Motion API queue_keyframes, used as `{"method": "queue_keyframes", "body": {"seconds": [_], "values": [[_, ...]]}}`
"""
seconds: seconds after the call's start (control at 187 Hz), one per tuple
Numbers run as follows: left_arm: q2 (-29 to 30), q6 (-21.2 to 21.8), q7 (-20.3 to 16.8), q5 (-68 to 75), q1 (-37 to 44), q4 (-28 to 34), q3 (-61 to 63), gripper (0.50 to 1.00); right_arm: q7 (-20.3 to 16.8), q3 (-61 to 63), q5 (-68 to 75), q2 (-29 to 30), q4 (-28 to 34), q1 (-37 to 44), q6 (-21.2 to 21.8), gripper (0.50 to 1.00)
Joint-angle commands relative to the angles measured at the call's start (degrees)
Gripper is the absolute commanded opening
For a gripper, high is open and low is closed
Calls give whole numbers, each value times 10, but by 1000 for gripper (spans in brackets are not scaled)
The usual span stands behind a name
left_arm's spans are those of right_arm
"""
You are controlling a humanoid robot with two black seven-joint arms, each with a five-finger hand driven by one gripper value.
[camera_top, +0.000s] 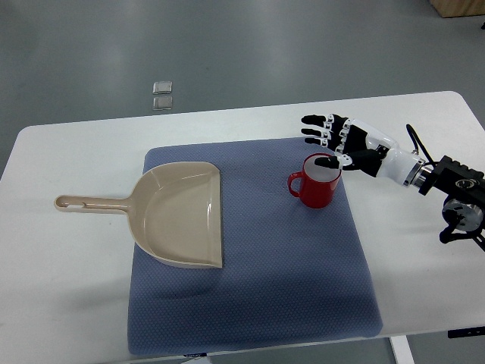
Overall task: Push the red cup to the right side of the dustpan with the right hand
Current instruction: 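Move the right hand down toward the red mug's far side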
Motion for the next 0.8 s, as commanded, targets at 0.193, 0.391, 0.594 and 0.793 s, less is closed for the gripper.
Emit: {"method": "queue_keyframes", "body": {"seconds": [0.193,0.391,0.594,0.793], "values": [[0,0,0,0,0,0,0,1000,30,0,-54,2,-3,-1,-73,932],[0,0,0,-1,0,1,0,1000,39,-1,-54,10,-7,-7,-79,932],[0,0,0,0,0,0,0,1000,53,-3,-55,11,-14,-10,-86,932],[0,0,0,-1,0,1,0,1000,60,-3,-55,12,-26,-11,-92,932]]}}
